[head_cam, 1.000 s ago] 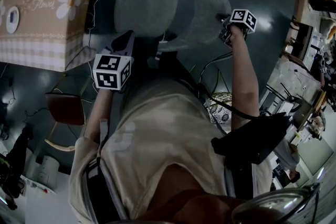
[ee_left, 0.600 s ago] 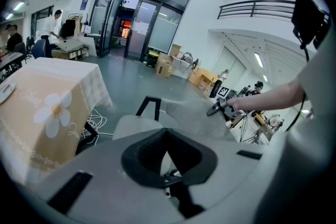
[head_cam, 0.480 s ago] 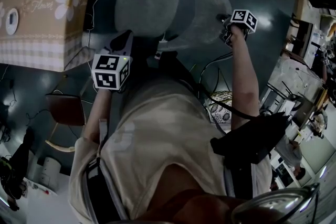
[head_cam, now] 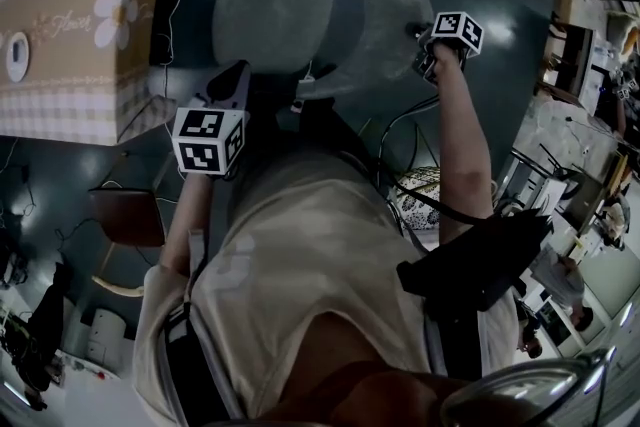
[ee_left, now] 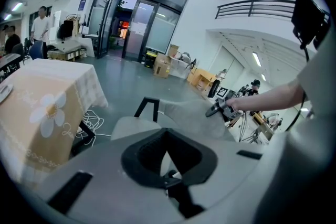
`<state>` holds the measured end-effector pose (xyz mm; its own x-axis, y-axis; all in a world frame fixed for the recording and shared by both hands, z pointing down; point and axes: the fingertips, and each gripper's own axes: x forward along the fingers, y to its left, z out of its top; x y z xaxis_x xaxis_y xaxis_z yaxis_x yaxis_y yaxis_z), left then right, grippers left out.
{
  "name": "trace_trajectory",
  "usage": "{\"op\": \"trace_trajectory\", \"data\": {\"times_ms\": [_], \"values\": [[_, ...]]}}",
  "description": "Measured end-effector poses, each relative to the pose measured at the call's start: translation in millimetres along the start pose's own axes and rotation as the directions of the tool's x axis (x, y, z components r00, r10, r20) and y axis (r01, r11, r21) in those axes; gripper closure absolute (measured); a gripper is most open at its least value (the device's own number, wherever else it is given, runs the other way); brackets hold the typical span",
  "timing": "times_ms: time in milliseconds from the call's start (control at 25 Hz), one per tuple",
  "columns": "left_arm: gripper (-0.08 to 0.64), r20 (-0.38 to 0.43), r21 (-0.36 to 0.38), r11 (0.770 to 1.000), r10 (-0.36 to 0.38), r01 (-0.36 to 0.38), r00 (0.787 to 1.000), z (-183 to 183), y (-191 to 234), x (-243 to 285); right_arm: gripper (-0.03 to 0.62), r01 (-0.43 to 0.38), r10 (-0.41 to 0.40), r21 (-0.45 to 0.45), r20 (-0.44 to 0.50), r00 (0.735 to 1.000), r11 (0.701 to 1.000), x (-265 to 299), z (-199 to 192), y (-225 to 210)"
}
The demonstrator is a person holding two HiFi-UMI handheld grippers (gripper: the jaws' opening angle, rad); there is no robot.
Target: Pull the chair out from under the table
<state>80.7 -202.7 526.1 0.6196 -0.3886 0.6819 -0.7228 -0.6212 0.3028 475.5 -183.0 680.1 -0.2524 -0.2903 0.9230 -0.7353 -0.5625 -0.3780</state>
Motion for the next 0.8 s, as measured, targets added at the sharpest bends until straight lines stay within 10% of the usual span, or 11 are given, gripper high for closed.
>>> {"op": "trace_trajectory", "data": {"times_ms": [800], "values": [[0.552,-0.011,0.036,0.999,-0.034,0.034,0.999,-2.9,0.1,3.5,0.472,0.029,-0.028,-0.029,0.021,0.999,0.999,-1.5,-11.2,-13.5]]}}
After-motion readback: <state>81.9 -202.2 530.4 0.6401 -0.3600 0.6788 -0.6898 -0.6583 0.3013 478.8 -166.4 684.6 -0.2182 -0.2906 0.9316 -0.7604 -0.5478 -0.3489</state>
